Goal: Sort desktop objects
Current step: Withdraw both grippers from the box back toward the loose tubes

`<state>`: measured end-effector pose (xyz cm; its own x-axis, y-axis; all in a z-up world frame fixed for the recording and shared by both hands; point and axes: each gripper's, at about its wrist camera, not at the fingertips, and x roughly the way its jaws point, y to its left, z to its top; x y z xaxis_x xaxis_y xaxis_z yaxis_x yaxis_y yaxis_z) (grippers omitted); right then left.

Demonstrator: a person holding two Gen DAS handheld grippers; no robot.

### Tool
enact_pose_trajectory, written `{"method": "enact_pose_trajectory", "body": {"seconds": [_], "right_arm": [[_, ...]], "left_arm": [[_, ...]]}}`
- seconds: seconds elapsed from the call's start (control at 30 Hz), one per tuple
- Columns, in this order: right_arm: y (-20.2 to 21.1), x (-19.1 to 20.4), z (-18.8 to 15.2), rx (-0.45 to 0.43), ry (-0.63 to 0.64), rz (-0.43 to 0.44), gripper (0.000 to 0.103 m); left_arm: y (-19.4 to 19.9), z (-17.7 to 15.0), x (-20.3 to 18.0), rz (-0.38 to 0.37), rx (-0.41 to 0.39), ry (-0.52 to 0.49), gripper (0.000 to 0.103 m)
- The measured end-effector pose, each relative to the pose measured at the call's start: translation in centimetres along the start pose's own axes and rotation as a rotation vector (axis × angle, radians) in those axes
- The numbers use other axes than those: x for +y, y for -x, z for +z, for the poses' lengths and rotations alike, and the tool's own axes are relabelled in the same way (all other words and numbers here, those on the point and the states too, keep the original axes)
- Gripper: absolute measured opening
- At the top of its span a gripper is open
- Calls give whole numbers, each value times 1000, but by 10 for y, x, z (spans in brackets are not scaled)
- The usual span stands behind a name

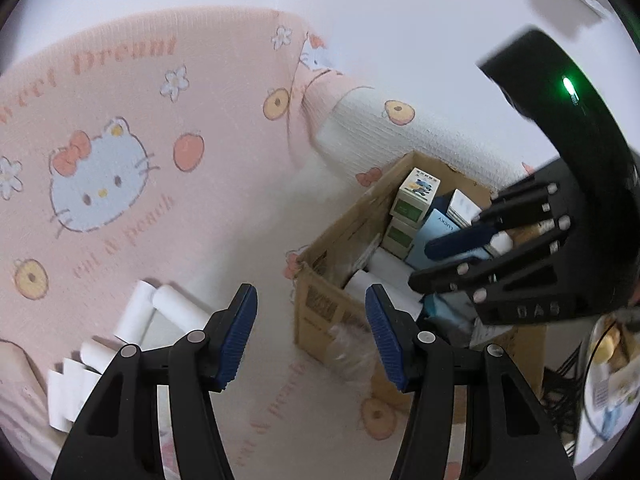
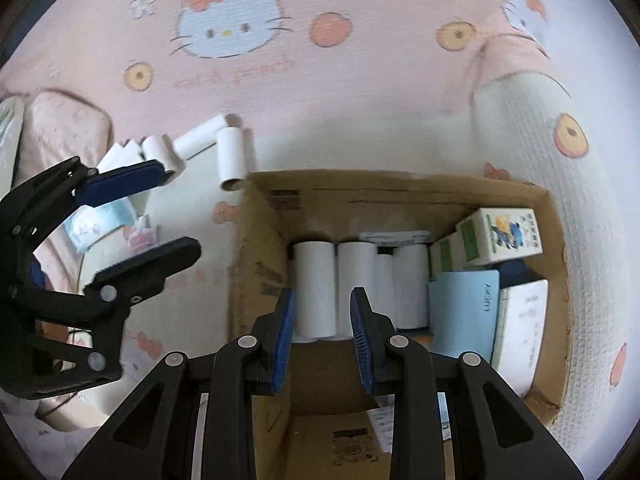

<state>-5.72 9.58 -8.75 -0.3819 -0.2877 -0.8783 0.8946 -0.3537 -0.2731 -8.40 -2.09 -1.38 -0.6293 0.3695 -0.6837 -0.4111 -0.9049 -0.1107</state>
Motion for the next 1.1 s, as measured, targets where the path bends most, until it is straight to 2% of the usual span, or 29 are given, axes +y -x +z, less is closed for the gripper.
{"method": "enact_pose_trajectory", "body": {"seconds": [0.07,0.13,0.2,0.27,0.4,0.53,0.63,0.67,0.8,0.9,1.0,1.1], "right_arm": [[11,7,1,-38,16,-19,25],[20,15,1,-77,56,-31,25],[26,25,3,-109,93,-48,25],[28,35,4,-120,137,-62,25],[29,58,6,-129,234,-63,25],[29,78,7,-157,297,-64,25],[33,91,7,-208,316,-33,25],[37,95,6,-256,323,-11,25],[53,109,0,-447,323,114,25],[56,119,-3,-537,316,189,25],[48,130,-4,-579,322,211,25],[33,139,-4,-605,333,239,25]], "left_arm": [[6,-8,2,3,-28,-11,61],[10,-19,5,36,-47,-16,61],[8,-29,11,92,-39,-15,61],[4,-42,19,117,-10,-2,61],[-1,-72,45,78,45,104,61],[8,-99,61,102,19,201,61],[12,-116,74,96,28,254,61],[11,-119,78,85,41,270,61],[10,-133,105,-48,108,398,61],[20,-142,123,-76,88,507,61],[31,-149,143,-86,46,604,61],[35,-156,160,-80,63,680,61]]}}
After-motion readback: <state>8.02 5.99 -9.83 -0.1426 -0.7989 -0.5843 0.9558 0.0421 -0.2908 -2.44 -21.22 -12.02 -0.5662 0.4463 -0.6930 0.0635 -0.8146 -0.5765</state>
